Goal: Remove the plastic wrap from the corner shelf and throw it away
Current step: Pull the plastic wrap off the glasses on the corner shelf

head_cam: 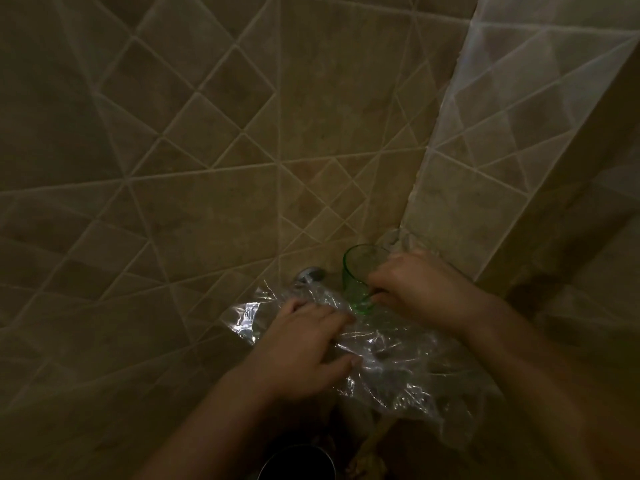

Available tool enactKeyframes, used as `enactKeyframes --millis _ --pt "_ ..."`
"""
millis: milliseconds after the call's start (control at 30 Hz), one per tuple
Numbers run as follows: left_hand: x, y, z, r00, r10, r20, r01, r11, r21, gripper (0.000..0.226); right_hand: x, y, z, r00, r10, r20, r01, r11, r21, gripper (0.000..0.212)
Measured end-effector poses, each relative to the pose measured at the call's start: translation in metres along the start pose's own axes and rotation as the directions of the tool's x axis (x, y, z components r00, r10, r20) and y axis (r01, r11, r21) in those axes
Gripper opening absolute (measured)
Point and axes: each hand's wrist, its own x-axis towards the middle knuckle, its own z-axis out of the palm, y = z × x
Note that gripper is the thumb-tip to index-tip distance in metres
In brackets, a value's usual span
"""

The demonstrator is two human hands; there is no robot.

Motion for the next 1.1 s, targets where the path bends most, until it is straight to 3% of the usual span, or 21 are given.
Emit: enactKeyframes --millis 133,267,367,433,500,633,700,733,767,867,967,1033,1100 --pt "0.001 0.005 -0.003 0.999 -0.047 0.008 0.048 0.995 -0.091 0.072 -0.011 -0.003 -0.005 0.994 0.104 -0.043 -0.1 0.99 0.097 0.035" --pt "0.0 0.013 -0.005 0.999 -0.033 0.022 0.034 0.999 -0.012 0.061 -0.057 -0.015 -0.006 0.891 0.387 -0.237 -0.242 0.847 0.473 0.049" --pt "0.0 0.027 -0.004 1.0 -0.011 -0.025 0.012 1.0 0.008 0.054 -0.079 -0.024 0.013 0.862 0.489 -0.138 -0.373 0.793 0.482 0.058" --pt "0.0 0.039 -0.004 0.999 0.014 -0.044 -0.015 1.0 -0.008 0.051 -0.08 -0.023 0.028 0.872 0.486 0.059 -0.461 0.775 0.432 0.064" --pt "-0.003 0.05 -0.006 0.998 0.032 -0.06 -0.034 0.998 -0.044 0.049 -0.079 -0.02 0.036 0.862 0.465 0.203 -0.499 0.706 0.504 0.063" --pt "-0.01 0.062 -0.014 0.997 -0.056 -0.052 0.04 0.962 -0.271 0.064 -0.084 -0.019 0.045 0.864 0.474 0.171 -0.487 0.698 0.525 0.049" --pt "-0.01 0.064 -0.019 0.984 -0.177 -0.018 0.155 0.9 -0.408 0.072 -0.086 -0.02 0.041 0.898 0.412 0.154 -0.434 0.77 0.468 0.013" --pt "-0.009 0.064 -0.022 0.976 -0.217 -0.024 0.186 0.885 -0.427 0.073 -0.088 -0.019 0.037 0.917 0.371 0.148 -0.396 0.799 0.452 0.009" --pt "-0.008 0.065 -0.025 0.97 -0.241 -0.041 0.202 0.885 -0.42 0.071 -0.091 -0.018 0.033 0.929 0.342 0.139 -0.367 0.82 0.439 0.025" --pt "-0.006 0.07 -0.032 0.958 -0.219 -0.184 0.157 0.94 -0.302 0.049 -0.099 -0.015 0.018 0.964 0.233 0.126 -0.262 0.904 0.338 0.029" --pt "-0.001 0.078 -0.028 0.905 -0.02 -0.424 0.04 0.998 0.039 0.028 -0.098 -0.011 0.006 0.991 0.117 0.06 -0.13 0.944 0.303 0.017" --pt "0.002 0.081 -0.017 0.848 0.073 -0.524 0.036 0.98 0.193 0.033 -0.094 -0.007 0.005 0.989 0.124 0.082 -0.139 0.97 0.202 0.009" --pt "0.006 0.082 -0.013 0.849 0.109 -0.517 0.048 0.959 0.28 0.044 -0.09 -0.001 0.005 0.977 0.14 0.163 -0.161 0.979 0.123 0.018"
